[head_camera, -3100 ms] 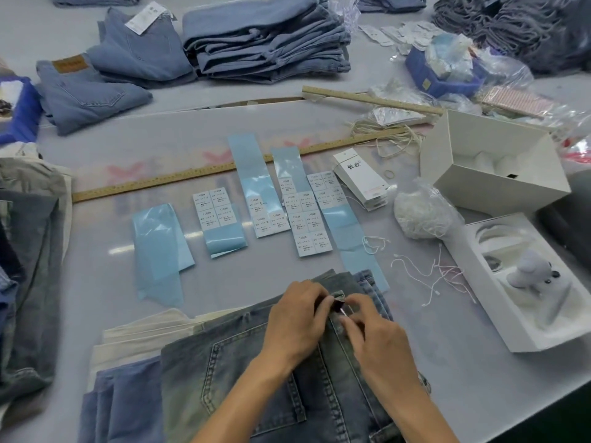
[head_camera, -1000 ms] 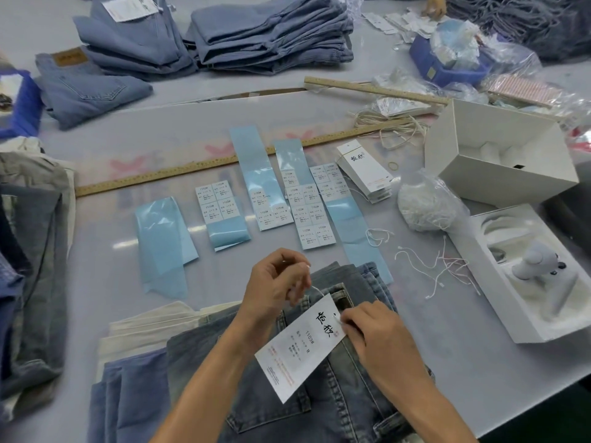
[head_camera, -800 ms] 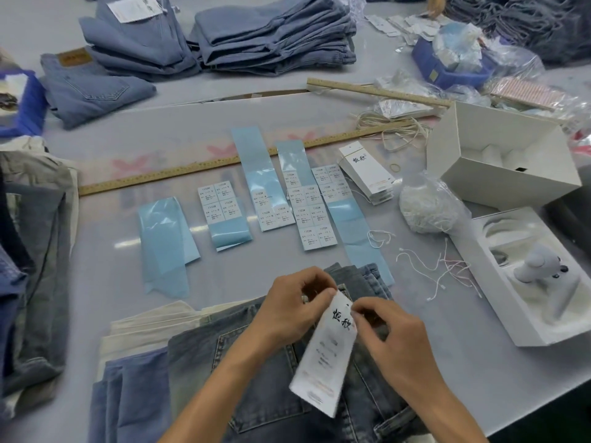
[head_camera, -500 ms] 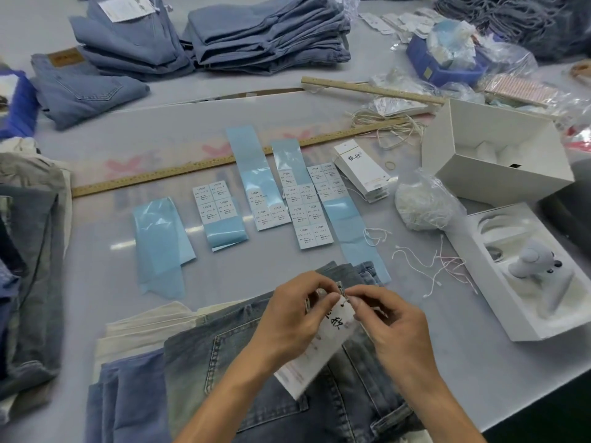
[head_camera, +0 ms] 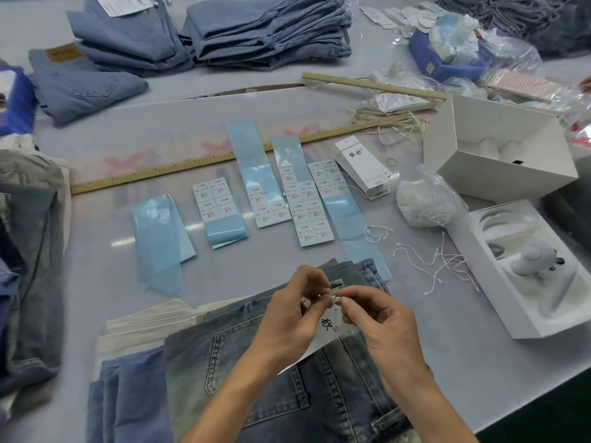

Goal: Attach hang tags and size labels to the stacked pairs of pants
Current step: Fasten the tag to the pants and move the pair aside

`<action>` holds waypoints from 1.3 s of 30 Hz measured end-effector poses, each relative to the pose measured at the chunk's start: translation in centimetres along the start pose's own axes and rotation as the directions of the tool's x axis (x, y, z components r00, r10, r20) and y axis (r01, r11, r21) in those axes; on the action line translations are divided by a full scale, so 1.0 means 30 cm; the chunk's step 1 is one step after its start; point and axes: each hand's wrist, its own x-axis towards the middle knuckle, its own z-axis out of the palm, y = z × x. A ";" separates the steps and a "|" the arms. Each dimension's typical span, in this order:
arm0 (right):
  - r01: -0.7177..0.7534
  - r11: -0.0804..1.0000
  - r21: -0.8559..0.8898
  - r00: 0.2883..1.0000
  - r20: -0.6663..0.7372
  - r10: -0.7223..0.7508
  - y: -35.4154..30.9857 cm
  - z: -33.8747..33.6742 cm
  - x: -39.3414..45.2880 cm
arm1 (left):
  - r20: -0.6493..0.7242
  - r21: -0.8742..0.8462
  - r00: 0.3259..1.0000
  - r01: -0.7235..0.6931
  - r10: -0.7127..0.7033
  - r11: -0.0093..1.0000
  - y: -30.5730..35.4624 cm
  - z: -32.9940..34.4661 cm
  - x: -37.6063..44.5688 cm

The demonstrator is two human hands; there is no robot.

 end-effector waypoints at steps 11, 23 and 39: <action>-0.026 0.999 0.028 0.999 -0.044 0.027 -0.001 0.008 0.002 | 0.027 0.013 0.999 -0.031 0.031 0.999 -0.016 -0.002 -0.003; 0.016 0.996 -0.093 0.997 0.083 -0.008 -0.015 -0.013 -0.008 | 0.057 -0.023 0.998 -0.020 0.021 1.000 -0.013 -0.023 0.011; 0.255 0.651 -0.715 0.953 0.074 -0.293 -0.006 -0.018 0.005 | -0.154 -0.041 0.973 0.169 -0.173 0.985 -0.108 -0.034 -0.051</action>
